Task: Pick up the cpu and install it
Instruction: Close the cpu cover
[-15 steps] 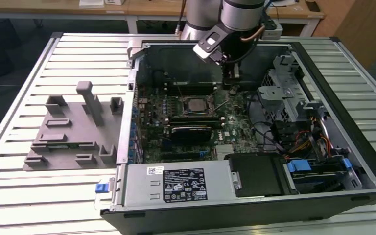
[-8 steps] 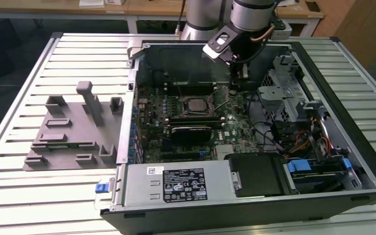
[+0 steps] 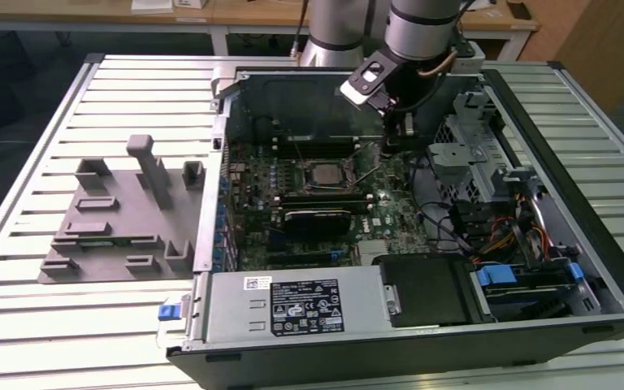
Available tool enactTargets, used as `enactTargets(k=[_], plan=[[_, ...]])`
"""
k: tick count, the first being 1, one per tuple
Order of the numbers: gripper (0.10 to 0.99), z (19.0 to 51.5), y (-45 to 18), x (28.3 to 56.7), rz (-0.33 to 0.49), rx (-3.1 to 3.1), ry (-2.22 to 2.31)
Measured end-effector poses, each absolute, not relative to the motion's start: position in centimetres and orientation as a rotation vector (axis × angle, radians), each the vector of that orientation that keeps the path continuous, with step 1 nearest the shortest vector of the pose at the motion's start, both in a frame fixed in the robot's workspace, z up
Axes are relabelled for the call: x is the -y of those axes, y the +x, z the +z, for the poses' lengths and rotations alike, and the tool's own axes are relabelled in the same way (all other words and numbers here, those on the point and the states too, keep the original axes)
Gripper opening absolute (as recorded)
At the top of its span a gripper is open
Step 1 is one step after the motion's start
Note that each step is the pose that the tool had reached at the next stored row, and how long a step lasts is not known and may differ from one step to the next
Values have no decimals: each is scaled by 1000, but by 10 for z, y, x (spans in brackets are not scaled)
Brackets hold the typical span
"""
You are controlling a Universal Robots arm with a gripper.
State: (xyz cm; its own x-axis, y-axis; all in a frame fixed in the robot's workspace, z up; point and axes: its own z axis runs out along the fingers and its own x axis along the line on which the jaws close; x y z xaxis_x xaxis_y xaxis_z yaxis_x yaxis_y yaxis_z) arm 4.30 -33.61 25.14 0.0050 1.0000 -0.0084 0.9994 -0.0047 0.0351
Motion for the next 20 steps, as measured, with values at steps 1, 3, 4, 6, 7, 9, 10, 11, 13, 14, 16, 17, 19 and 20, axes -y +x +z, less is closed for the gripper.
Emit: enactTargets(k=[1, 3, 4, 6, 7, 9, 10, 11, 13, 14, 16, 17, 19, 20], plan=[[106, 250, 43, 336, 29, -2194, 2205], [106, 246, 44, 336, 29, -2194, 2205], [106, 244, 44, 336, 29, -2194, 2205], [106, 242, 44, 336, 29, -2194, 2204], [106, 242, 44, 336, 29, -2194, 2204], [106, 242, 44, 336, 29, -2194, 2204], [106, 242, 44, 336, 29, -2194, 2204], [106, 242, 43, 336, 29, -2194, 2204], [106, 242, 42, 336, 29, -2195, 2204], [106, 242, 40, 336, 29, -2194, 2204], [106, 242, 37, 336, 29, -2194, 2205], [106, 242, 35, 336, 29, -2194, 2205], [106, 242, 30, 336, 29, -2194, 2205], [106, 242, 27, 336, 29, -2194, 2206]])
